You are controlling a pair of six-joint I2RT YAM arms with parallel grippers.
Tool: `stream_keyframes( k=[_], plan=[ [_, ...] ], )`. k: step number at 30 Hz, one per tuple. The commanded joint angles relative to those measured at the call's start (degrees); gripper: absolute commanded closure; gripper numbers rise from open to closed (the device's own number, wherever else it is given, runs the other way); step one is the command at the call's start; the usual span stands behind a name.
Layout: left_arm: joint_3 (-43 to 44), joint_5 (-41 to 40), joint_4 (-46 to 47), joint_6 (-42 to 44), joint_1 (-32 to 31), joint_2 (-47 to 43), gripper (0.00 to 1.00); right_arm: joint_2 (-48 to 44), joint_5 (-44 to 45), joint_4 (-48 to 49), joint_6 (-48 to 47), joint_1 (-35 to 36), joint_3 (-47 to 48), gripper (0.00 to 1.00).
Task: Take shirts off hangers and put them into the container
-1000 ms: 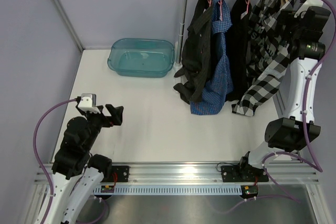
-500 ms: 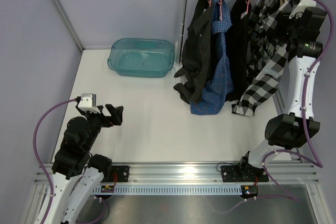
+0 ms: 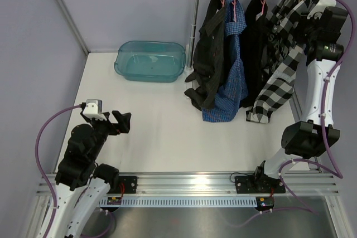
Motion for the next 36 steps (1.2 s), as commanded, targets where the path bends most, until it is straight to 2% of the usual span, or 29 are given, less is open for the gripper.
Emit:
stream_keyframes(
  k=[1,4,8,10,31,36],
  plan=[
    [-0.14,-1.01,2.04,-0.31,-0.36,-0.18,0.01,-1.24,-1.6,1.93,-0.17,0.06,2.8,0.66],
    [-0.14,-1.1,2.04,-0.31,-0.27,-0.1,0.01,-1.15,-1.51,1.93,0.44,0.06,3.51,0.75],
    [-0.14,-1.19,2.04,-0.31,-0.27,-0.1,0.01,-1.15,-0.37,2.02,1.23,0.06,4.12,0.96],
    [-0.23,-1.19,2.04,-0.31,-0.27,-0.18,0.01,-1.59,-0.19,2.19,1.41,0.06,4.21,1.0],
    [-0.05,-1.8,1.78,-0.4,-0.27,-0.53,0.01,-8.44,0.87,7.46,4.66,0.06,3.95,1.0],
    [-0.05,-1.98,1.78,-0.4,-0.27,-0.62,0.01,-14.05,2.88,11.5,5.72,0.06,-3.76,1.0]
  ],
)
